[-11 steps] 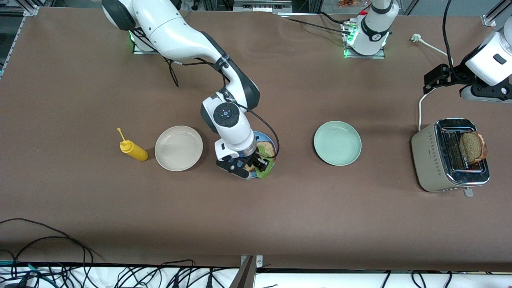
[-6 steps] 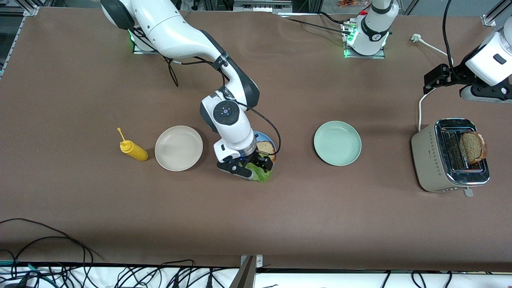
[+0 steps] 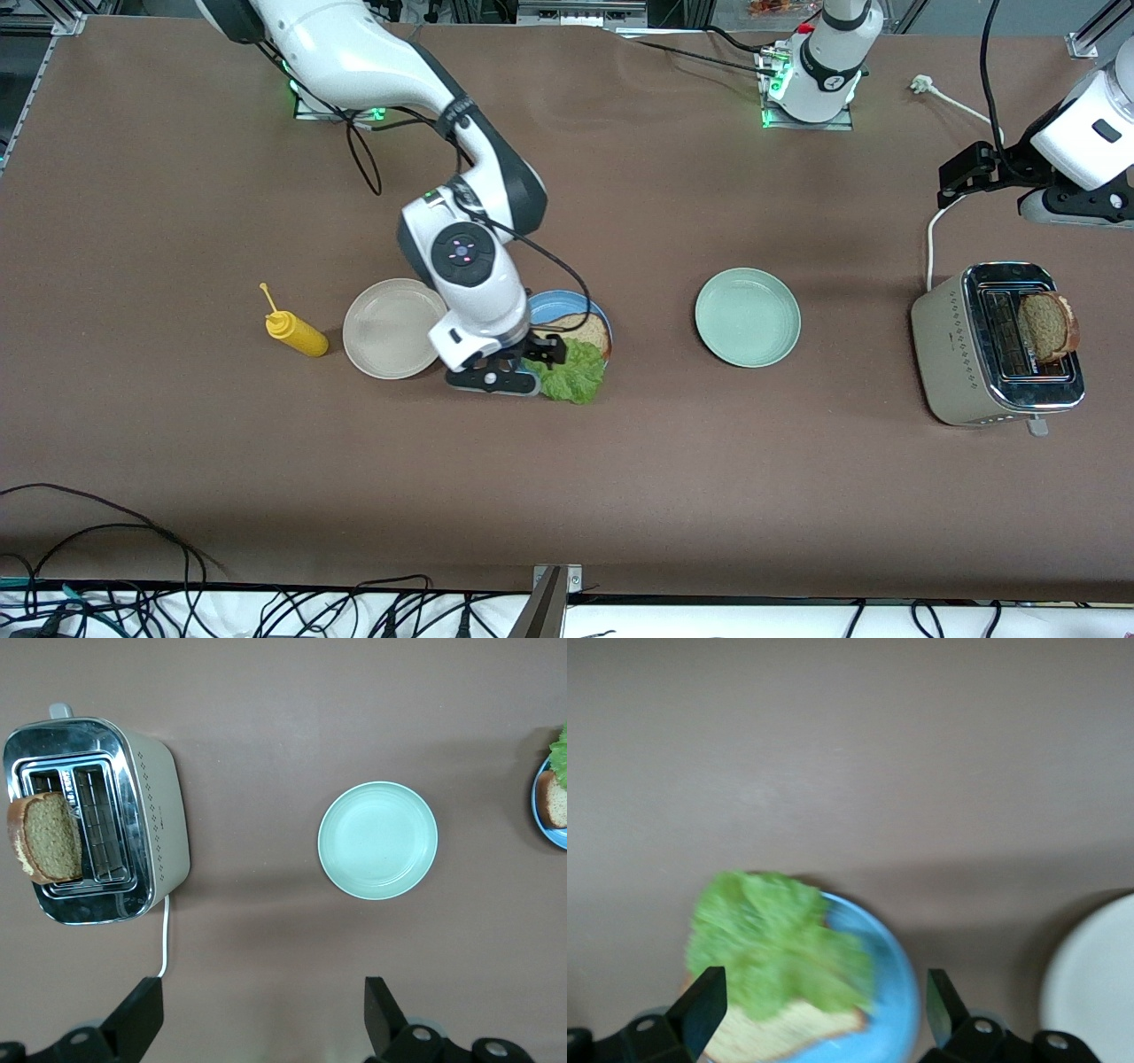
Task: Make sandwich in blue plate with both arms
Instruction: 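Move the right gripper back toward the mustard bottle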
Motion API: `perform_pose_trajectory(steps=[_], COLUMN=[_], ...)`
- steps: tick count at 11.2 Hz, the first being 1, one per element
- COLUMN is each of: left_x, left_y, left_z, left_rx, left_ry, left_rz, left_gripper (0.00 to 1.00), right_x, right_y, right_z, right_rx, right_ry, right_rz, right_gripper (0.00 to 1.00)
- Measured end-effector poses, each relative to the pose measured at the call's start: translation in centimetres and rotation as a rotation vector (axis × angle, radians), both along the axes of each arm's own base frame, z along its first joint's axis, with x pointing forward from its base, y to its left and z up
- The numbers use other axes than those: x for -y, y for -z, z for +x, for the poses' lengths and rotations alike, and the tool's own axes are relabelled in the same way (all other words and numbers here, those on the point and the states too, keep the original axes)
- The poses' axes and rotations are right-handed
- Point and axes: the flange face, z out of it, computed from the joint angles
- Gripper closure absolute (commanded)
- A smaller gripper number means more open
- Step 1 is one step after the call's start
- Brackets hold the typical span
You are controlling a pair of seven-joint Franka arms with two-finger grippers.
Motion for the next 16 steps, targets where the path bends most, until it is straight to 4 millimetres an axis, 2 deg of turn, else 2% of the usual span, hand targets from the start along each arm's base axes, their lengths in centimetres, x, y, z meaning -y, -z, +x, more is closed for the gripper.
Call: perform_pose_trajectory(steps=[2, 3, 6, 11, 13, 16], left_x=[0.0, 0.0, 0.0, -0.3, -1.2, -3.7], left_y=[0.0, 0.0, -0.1, 0.2, 0.7, 1.9], left_z=[0.0, 0.0, 0.2, 0.9, 1.5, 2.5], left_rx=[0.0, 0.001, 0.017, 0.038, 0.047, 0.052], left_ry=[0.0, 0.001, 0.0, -0.005, -0.022, -0.059], left_rz=[0.0, 0.0, -0.001, -0.003, -0.003, -0.001], left_gripper=[0.0, 0.0, 0.0, 0.0, 0.0, 0.0], right_x=[4.0, 5.8, 11.6, 23.6, 27.6, 32.2], right_y=[-4.0, -5.4, -7.7, -12.6, -14.1, -14.7], right_z=[1.0, 1.3, 1.5, 0.6, 0.1, -0.1], right_rx=[-0.033, -0.039, -0.05, -0.067, -0.072, -0.069], right_ry=[-0.09, -0.132, -0.289, -0.542, -0.639, -0.741], right_rz=[-0.045, -0.055, -0.072, -0.076, -0.073, -0.071], right_gripper=[0.0, 0.0, 0.0, 0.0, 0.0, 0.0])
